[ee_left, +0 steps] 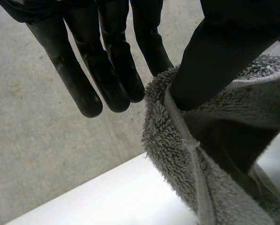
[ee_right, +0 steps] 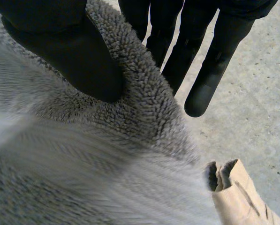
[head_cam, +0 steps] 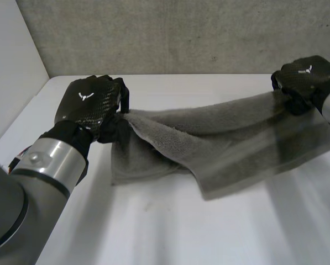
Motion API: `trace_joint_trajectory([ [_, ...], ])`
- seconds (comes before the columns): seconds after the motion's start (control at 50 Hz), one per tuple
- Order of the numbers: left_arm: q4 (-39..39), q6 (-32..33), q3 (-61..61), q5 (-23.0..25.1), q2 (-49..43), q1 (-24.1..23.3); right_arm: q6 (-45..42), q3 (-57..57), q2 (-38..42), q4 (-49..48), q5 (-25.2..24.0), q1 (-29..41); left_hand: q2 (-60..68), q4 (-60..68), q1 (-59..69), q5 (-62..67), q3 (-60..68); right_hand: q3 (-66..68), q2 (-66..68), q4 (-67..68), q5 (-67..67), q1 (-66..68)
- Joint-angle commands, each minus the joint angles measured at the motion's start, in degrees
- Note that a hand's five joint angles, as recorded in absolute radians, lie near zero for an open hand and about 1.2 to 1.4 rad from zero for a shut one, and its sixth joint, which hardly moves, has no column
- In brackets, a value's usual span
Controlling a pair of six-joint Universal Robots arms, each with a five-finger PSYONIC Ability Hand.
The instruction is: Fold the laundry.
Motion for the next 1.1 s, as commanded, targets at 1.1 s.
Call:
trace_joint_trajectory([
  [1.1, 8.4, 6.1, 1.7, 0.9, -13.3, 0.0, 29.3, 10.0, 22.9, -26.2, 9.8, 21.4, 11.6, 11.3, 14.7, 14.4, 11.9, 11.7, 12.8, 11.3, 12.3, 17.1],
])
